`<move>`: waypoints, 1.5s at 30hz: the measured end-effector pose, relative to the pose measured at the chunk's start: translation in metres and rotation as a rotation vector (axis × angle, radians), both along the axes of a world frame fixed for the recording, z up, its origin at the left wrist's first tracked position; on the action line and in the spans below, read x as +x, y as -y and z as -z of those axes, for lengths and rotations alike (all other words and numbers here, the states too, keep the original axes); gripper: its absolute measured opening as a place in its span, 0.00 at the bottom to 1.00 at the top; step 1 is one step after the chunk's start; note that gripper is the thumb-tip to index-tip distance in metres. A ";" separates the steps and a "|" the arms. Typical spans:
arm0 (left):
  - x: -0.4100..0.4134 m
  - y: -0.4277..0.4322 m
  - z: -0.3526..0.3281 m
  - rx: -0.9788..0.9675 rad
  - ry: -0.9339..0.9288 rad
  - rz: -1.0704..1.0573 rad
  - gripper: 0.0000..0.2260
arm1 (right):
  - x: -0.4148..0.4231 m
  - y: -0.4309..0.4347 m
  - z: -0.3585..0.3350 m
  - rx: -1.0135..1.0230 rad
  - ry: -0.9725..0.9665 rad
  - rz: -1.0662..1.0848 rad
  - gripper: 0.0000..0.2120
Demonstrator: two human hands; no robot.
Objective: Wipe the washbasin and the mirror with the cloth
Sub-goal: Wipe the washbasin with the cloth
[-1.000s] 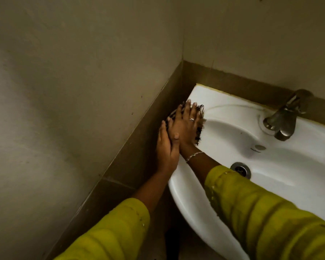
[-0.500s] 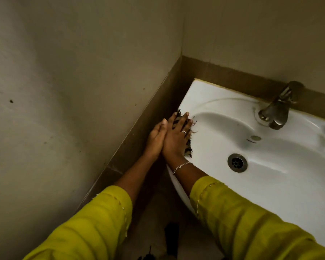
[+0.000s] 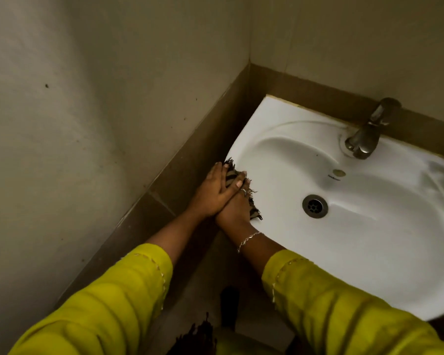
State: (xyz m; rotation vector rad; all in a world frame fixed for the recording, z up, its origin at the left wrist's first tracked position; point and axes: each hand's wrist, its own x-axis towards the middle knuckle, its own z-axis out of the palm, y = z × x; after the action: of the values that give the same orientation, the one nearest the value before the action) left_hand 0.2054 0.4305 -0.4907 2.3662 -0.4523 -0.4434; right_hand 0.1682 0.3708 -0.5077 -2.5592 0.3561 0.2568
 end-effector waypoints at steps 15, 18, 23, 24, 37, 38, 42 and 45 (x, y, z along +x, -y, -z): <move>-0.078 -0.014 0.016 0.130 0.356 0.162 0.36 | -0.081 0.020 0.005 -0.140 0.023 -0.285 0.24; -0.091 -0.013 0.016 0.147 0.366 0.207 0.37 | -0.100 0.031 -0.004 -0.132 0.032 -0.345 0.24; -0.107 -0.005 0.013 0.195 0.416 0.326 0.35 | -0.124 0.045 -0.004 -0.155 0.058 -0.411 0.23; -0.111 -0.002 0.013 0.196 0.425 0.351 0.35 | -0.129 0.048 -0.003 -0.161 0.053 -0.424 0.23; -0.188 0.047 0.018 0.078 0.415 0.326 0.33 | -0.194 0.103 0.002 -0.431 0.256 -0.522 0.22; -0.192 0.051 0.019 0.070 0.419 0.327 0.33 | -0.199 0.108 0.003 -0.442 0.277 -0.526 0.22; -0.211 0.071 0.021 0.048 0.403 0.319 0.32 | -0.213 0.131 0.008 -0.482 0.350 -0.562 0.20; -0.227 0.090 0.023 0.043 0.391 0.315 0.33 | -0.225 0.153 0.009 -0.535 0.379 -0.588 0.19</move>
State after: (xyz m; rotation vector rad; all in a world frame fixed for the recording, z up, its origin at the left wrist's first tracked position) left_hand -0.0213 0.3410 -0.5134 2.4335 -1.0127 -0.1240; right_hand -0.0572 0.2182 -0.5171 -3.1002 -0.5528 -0.1445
